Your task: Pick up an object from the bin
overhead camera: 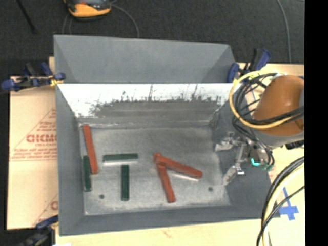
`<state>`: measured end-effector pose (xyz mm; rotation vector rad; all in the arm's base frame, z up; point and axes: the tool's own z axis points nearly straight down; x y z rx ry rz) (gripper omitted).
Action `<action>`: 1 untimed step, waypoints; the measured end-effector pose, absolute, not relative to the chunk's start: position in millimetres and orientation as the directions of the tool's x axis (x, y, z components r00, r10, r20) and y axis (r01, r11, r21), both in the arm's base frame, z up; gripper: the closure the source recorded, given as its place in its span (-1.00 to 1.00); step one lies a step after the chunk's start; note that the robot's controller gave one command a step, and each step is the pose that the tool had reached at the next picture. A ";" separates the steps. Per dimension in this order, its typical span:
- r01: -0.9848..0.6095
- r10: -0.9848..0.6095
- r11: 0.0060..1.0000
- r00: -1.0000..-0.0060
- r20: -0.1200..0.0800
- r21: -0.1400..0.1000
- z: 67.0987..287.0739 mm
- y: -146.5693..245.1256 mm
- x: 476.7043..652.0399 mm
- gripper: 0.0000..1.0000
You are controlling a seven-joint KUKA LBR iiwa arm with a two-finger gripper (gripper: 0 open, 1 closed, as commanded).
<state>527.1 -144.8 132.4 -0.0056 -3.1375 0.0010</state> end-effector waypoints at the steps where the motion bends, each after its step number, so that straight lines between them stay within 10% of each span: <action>1: 0.000 0.000 1.000 -1.000 -0.003 -0.002 136.9 -144.4 529.2 -1.00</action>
Offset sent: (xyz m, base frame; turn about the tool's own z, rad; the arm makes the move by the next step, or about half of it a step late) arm -0.0322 0.0384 -0.0611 0.0637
